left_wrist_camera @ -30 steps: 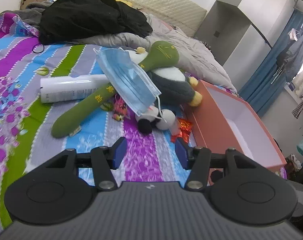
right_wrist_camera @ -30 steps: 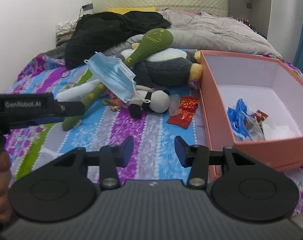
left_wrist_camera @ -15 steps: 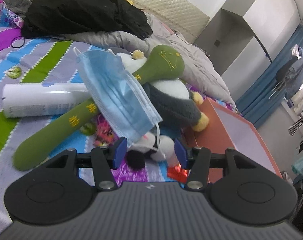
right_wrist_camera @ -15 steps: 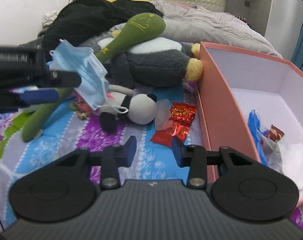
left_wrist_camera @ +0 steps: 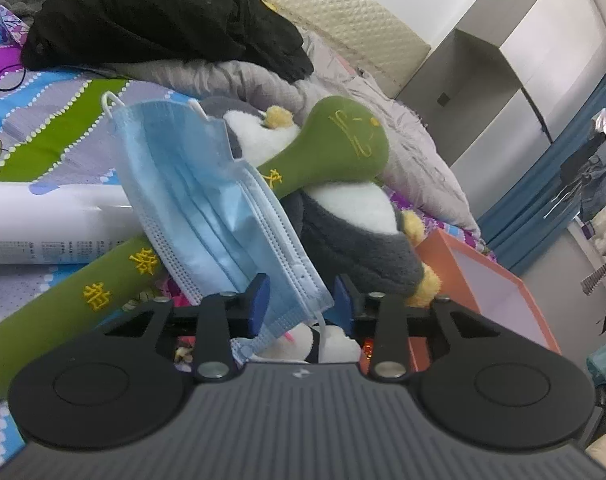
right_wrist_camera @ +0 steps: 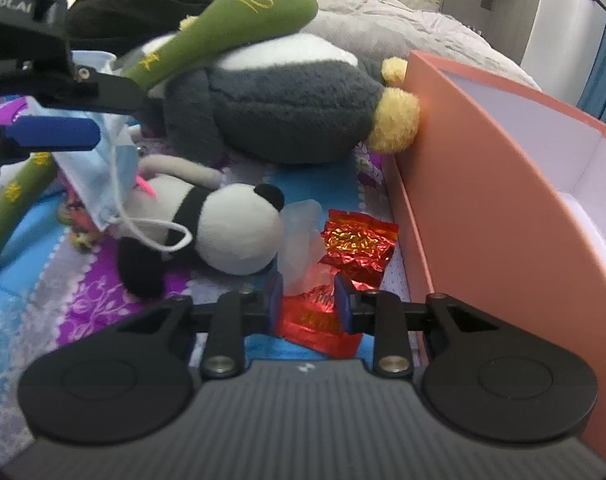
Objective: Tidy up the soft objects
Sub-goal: 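Reach the left tool to the blue face mask while the right tool reaches the clear cup, then close the left tool on the mask strap while the right tool grips the clear cup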
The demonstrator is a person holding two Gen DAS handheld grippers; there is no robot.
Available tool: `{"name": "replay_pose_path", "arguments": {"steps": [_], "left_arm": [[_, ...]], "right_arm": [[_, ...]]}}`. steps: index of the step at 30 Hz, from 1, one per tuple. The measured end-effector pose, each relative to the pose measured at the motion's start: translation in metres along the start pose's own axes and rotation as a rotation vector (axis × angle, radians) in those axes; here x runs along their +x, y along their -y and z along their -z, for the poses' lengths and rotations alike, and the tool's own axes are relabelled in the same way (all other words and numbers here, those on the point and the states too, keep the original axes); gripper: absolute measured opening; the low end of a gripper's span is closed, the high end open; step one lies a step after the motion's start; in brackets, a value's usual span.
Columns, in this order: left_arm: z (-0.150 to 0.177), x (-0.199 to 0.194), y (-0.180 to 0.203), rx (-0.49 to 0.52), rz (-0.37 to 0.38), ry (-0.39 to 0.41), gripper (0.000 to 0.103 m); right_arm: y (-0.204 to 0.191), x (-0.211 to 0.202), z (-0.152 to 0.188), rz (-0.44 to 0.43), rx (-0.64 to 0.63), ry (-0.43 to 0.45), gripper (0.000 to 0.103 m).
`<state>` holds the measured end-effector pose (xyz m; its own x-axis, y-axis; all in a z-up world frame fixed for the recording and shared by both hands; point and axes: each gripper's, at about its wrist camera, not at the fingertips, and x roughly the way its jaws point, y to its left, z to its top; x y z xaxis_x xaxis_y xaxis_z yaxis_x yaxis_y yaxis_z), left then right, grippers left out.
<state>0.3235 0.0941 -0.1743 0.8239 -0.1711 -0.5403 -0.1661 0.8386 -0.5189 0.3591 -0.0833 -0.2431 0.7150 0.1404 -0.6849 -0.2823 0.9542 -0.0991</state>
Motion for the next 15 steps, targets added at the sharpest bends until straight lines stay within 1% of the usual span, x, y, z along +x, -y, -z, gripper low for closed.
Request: {"name": "replay_pose_path", "arguments": {"steps": [1, 2, 3, 4, 8, 11, 12, 13, 15], "left_arm": [[0.000, 0.003, 0.000, 0.009, -0.005, -0.001, 0.024], [0.000, 0.006, 0.001, 0.019, -0.014, -0.005, 0.021], [0.000, 0.009, 0.001, 0.023, -0.021, -0.011, 0.015], [-0.001, 0.011, 0.000, 0.021, -0.022, -0.017, 0.008], [-0.005, 0.011, 0.001, 0.041, -0.019, -0.047, 0.004], [-0.010, 0.006, 0.004, 0.048, 0.002, -0.093, 0.003], [-0.011, 0.004, 0.005, 0.056, 0.005, -0.112, 0.003], [-0.012, 0.002, 0.007, 0.066, 0.007, -0.131, 0.003], [-0.014, -0.002, 0.013, 0.097, 0.008, -0.192, 0.003]], "right_arm": [[0.000, 0.002, 0.000, -0.007, 0.003, 0.001, 0.027], [-0.001, 0.004, -0.001, -0.012, -0.002, 0.002, 0.024], [-0.003, 0.006, 0.000, -0.014, -0.009, -0.002, 0.018], [-0.004, 0.007, -0.001, -0.017, -0.011, -0.005, 0.014], [-0.007, 0.002, -0.001, -0.024, -0.022, 0.001, 0.010], [-0.006, -0.007, -0.002, -0.025, -0.022, 0.004, 0.009], [-0.005, -0.010, -0.002, -0.026, -0.019, 0.003, 0.008], [-0.004, -0.013, -0.002, -0.029, -0.014, 0.002, 0.003], [-0.003, -0.021, -0.001, -0.037, -0.005, -0.002, 0.003]]}}
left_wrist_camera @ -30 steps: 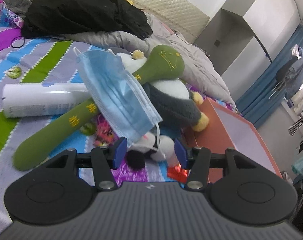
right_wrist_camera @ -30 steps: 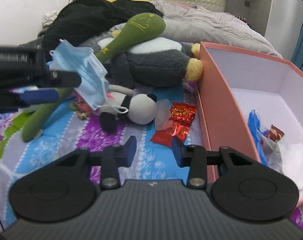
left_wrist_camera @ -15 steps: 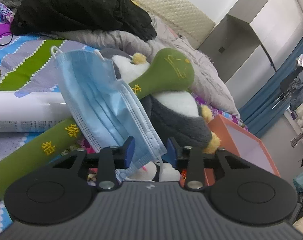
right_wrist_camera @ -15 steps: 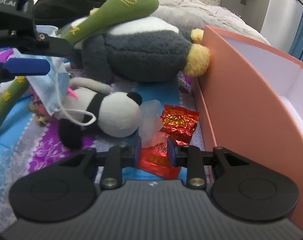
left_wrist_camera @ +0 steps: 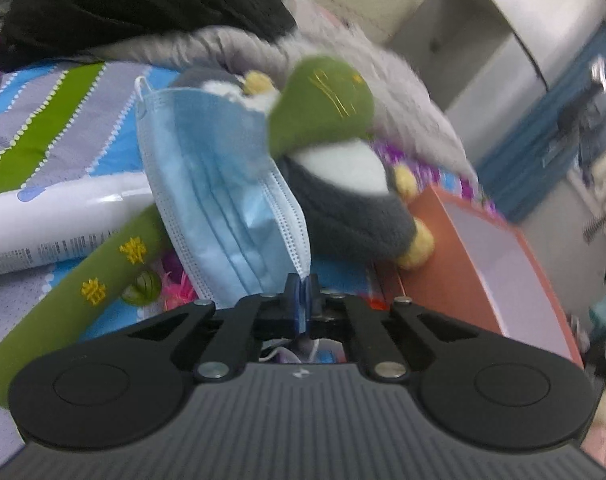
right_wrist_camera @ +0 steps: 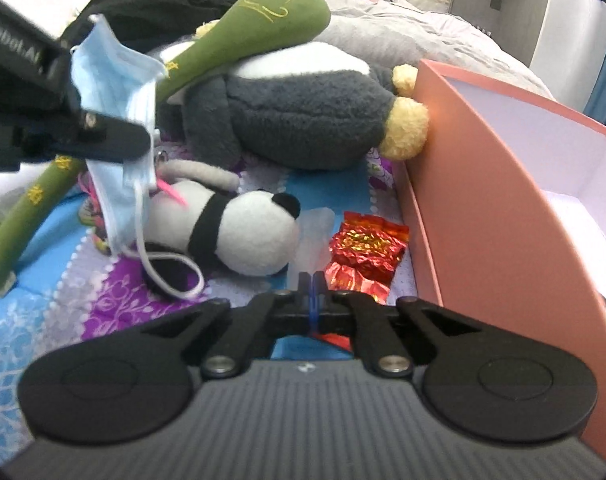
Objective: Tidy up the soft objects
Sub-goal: 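Close the left tool on the mask strap while the right tool grips the clear cup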
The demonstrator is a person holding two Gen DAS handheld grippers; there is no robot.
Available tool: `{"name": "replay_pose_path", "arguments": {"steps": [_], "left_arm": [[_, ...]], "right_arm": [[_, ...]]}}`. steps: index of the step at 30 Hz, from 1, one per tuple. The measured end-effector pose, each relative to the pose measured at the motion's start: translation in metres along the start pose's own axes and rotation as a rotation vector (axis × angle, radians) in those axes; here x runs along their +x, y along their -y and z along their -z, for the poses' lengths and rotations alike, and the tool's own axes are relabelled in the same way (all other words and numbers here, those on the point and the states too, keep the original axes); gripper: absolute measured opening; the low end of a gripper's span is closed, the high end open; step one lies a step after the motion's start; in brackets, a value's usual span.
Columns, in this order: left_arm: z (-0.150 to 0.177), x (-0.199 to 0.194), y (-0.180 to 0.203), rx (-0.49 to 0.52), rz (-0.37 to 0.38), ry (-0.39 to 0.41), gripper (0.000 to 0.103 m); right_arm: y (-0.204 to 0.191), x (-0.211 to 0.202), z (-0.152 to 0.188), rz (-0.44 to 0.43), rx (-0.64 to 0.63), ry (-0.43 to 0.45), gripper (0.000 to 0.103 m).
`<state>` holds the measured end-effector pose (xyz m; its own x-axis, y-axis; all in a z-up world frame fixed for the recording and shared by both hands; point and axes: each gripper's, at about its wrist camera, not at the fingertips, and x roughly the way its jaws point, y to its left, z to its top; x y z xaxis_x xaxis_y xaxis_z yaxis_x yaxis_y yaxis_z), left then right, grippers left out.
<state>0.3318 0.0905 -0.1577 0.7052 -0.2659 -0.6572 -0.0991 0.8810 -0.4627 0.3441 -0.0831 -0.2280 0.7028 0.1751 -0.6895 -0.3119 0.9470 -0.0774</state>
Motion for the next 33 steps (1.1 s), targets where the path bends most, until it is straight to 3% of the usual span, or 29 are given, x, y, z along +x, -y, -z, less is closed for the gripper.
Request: {"name": "replay_pose_path", "arguments": {"steps": [7, 11, 16, 20, 27, 33], "left_arm": [[-0.003, -0.021, 0.032, 0.182, -0.080, -0.138, 0.003], [0.004, -0.020, 0.046, 0.251, -0.134, -0.260, 0.003], [0.011, -0.025, 0.048, 0.231, -0.169, -0.336, 0.003], [0.013, -0.033, 0.041, 0.187, -0.193, -0.360, 0.003], [0.025, -0.055, 0.029, 0.162, -0.189, -0.331, 0.003], [0.044, -0.058, 0.008, 0.135, -0.173, -0.307, 0.003]], "right_arm": [[-0.005, -0.022, 0.005, -0.039, -0.046, -0.016, 0.003], [-0.004, -0.033, 0.005, -0.051, -0.049, -0.033, 0.003], [0.000, -0.043, 0.008, -0.077, -0.008, -0.062, 0.003], [0.003, -0.054, 0.011, -0.095, 0.004, -0.065, 0.003], [0.007, -0.075, 0.014, -0.105, -0.019, -0.016, 0.003], [0.011, -0.063, 0.010, -0.119, 0.019, 0.009, 0.007]]}}
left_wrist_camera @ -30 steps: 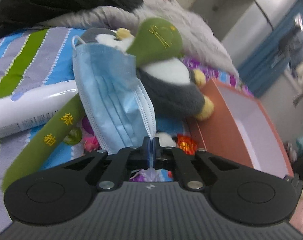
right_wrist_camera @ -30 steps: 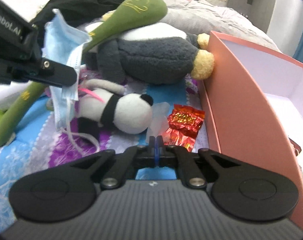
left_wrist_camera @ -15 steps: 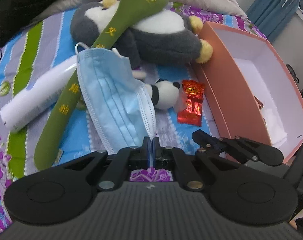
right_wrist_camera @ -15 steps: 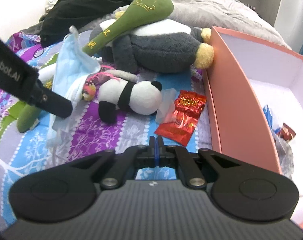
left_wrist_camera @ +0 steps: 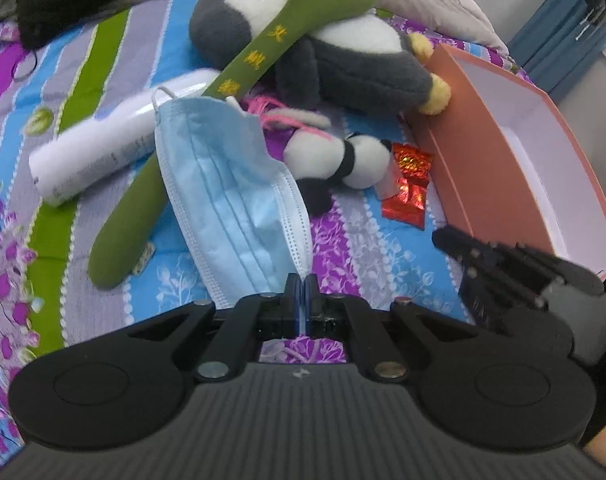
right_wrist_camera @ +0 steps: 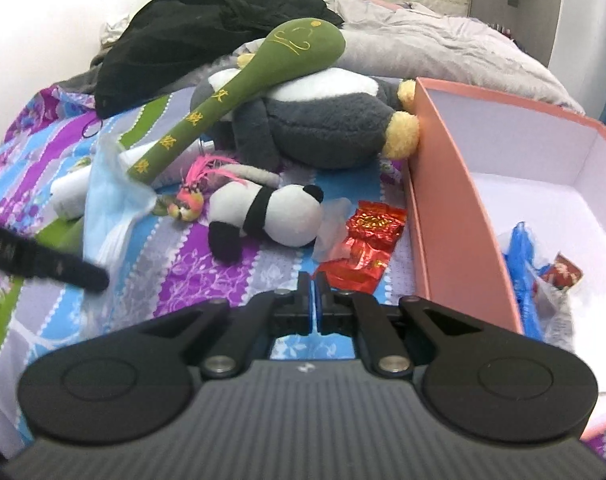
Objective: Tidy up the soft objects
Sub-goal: 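Close the left tool on the mask strap while the right tool grips the clear cup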
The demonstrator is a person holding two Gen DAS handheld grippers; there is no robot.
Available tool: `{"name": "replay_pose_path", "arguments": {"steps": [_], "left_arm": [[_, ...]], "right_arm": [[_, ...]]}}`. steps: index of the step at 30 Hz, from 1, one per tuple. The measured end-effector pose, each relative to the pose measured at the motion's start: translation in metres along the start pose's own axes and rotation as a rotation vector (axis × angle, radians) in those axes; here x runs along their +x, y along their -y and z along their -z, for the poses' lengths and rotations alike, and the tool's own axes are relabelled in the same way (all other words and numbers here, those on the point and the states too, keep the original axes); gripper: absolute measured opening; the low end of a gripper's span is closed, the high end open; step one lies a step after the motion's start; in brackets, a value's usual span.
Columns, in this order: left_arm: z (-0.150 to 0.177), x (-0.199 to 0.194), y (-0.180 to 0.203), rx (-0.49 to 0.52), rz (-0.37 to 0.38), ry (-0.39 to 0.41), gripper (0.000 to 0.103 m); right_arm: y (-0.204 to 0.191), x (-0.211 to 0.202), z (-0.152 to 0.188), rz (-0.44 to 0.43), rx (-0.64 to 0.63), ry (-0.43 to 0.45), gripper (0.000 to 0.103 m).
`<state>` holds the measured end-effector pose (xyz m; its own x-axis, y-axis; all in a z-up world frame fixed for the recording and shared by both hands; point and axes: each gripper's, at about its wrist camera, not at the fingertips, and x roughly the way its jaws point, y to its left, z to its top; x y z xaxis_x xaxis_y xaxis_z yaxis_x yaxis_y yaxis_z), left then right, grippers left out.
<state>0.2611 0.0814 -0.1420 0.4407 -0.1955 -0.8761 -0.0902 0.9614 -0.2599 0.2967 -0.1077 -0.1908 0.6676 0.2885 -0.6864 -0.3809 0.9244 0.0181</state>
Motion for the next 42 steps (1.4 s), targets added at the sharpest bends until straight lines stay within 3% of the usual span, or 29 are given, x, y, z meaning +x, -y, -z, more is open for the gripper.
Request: {"name": "replay_pose_path", "arguments": {"steps": [2, 4, 17, 22, 31, 36, 42], "left_arm": [[0.006, 0.005, -0.004, -0.011, 0.012, 0.005, 0.003], [0.012, 0.010, -0.010, -0.036, 0.033, 0.013, 0.003], [0.048, 0.038, -0.018, -0.100, 0.128, 0.077, 0.003], [0.055, 0.036, -0.014, -0.099, 0.144, 0.140, 0.003], [0.064, 0.010, -0.010, -0.125, 0.164, 0.208, 0.003], [0.081, -0.003, -0.010, -0.160, 0.194, 0.206, 0.003], [0.108, -0.015, -0.018, -0.175, 0.170, 0.210, 0.003]], "right_arm": [[-0.002, 0.011, -0.002, 0.005, -0.008, 0.002, 0.013], [-0.004, 0.020, -0.003, 0.004, -0.009, 0.008, 0.033], [-0.001, 0.084, -0.012, 0.111, -0.032, 0.020, 0.032], [0.003, 0.094, -0.011, 0.086, -0.032, -0.003, 0.015], [-0.005, 0.062, -0.005, 0.093, -0.037, -0.006, 0.011], [-0.009, 0.028, 0.012, 0.074, -0.034, -0.003, 0.011], [-0.017, -0.010, 0.033, 0.024, -0.024, -0.007, 0.012]]}}
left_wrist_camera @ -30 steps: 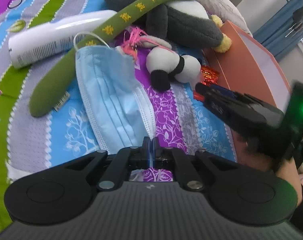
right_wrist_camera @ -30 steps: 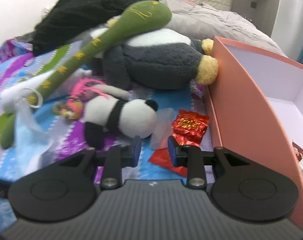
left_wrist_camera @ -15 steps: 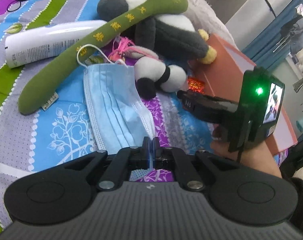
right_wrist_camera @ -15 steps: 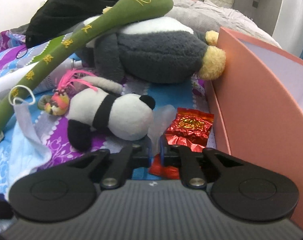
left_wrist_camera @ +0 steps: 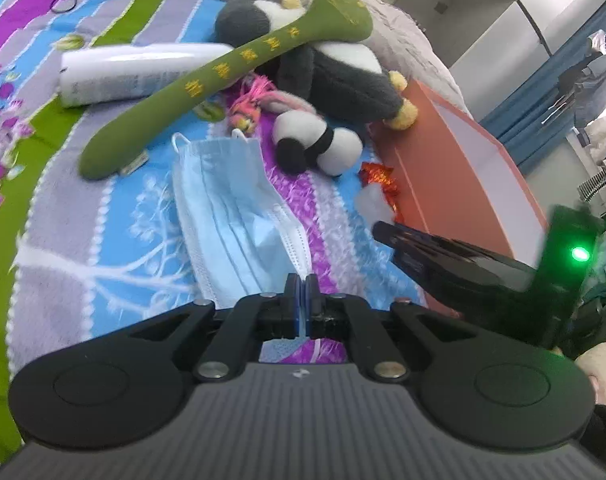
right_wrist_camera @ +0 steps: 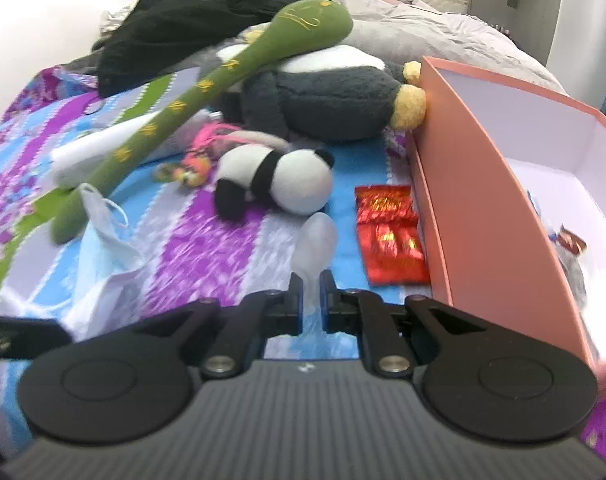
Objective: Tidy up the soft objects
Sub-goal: 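Close the left tool on the mask strap while the right tool grips the clear cup, then carry the mask and clear cup over the pink box and open both tools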
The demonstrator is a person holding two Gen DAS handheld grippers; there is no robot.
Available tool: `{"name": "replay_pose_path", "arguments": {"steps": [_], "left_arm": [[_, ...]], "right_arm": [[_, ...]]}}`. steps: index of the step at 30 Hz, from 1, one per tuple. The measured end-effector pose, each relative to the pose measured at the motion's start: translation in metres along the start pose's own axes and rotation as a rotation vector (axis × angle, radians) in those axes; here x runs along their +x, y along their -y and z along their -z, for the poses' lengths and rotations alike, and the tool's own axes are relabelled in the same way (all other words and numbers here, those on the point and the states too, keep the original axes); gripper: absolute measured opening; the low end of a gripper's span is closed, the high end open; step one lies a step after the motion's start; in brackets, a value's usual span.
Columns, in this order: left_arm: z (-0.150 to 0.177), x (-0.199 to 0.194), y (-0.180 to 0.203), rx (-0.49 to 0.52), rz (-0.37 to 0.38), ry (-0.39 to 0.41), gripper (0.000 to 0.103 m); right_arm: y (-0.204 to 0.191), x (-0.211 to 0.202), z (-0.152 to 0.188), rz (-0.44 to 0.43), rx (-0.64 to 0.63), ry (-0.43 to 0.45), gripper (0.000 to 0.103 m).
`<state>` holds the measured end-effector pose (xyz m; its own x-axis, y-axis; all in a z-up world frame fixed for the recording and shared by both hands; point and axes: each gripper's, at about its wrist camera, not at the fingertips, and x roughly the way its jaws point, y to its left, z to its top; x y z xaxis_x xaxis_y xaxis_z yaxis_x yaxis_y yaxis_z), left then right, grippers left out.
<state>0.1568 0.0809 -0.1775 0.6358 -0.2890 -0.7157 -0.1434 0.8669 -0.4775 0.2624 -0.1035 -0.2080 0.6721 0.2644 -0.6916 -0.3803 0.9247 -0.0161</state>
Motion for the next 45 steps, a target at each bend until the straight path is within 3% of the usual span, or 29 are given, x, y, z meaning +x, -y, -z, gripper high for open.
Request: {"name": "replay_pose_path", "arguments": {"steps": [2, 6, 9, 11, 14, 15, 18, 27, 31, 32, 33, 34, 39, 45], "left_arm": [[0.006, -0.001, -0.005, -0.020, -0.003, -0.001, 0.004], [0.017, 0.004, -0.011, -0.024, -0.078, 0.003, 0.004], [0.023, 0.008, -0.011, -0.012, -0.175, 0.021, 0.005], [0.026, 0.010, -0.013, -0.006, -0.236, 0.039, 0.011], [0.030, 0.012, -0.018, -0.023, -0.299, 0.046, 0.034], [0.030, 0.013, -0.020, -0.030, -0.304, 0.041, 0.039], [0.030, 0.016, -0.025, -0.045, -0.293, 0.028, 0.040], [0.026, 0.032, -0.023, -0.070, -0.217, -0.008, 0.042], [0.025, 0.036, -0.020, -0.055, -0.203, -0.005, 0.039], [0.026, 0.038, -0.017, -0.041, -0.198, -0.009, 0.034], [0.026, 0.040, -0.016, -0.036, -0.192, -0.011, 0.020], [0.026, 0.042, -0.014, -0.034, -0.181, -0.018, 0.012], [0.028, 0.040, -0.003, 0.011, -0.180, 0.002, 0.004], [0.022, 0.017, 0.012, 0.019, -0.149, 0.038, 0.003]], "right_arm": [[-0.004, -0.013, 0.008, -0.024, 0.017, -0.012, 0.012], [-0.012, -0.029, 0.024, -0.069, 0.026, -0.037, 0.013], [-0.012, -0.032, 0.033, -0.077, 0.045, -0.068, 0.015], [-0.010, -0.031, 0.037, -0.087, 0.053, -0.085, 0.018], [-0.007, -0.030, 0.038, -0.069, 0.065, -0.100, 0.028], [-0.005, -0.030, 0.038, -0.072, 0.071, -0.100, 0.032], [-0.002, -0.029, 0.036, -0.072, 0.081, -0.090, 0.042], [0.004, -0.012, 0.037, -0.084, 0.136, -0.101, 0.043], [0.004, -0.008, 0.040, -0.084, 0.127, -0.106, 0.031], [0.003, -0.009, 0.041, -0.096, 0.126, -0.105, 0.028], [0.004, -0.010, 0.041, -0.105, 0.127, -0.103, 0.022], [0.004, -0.011, 0.041, -0.108, 0.125, -0.100, 0.019], [0.005, -0.024, 0.037, -0.114, 0.116, -0.077, 0.015], [0.007, -0.048, 0.031, -0.111, 0.123, -0.035, 0.015]]}}
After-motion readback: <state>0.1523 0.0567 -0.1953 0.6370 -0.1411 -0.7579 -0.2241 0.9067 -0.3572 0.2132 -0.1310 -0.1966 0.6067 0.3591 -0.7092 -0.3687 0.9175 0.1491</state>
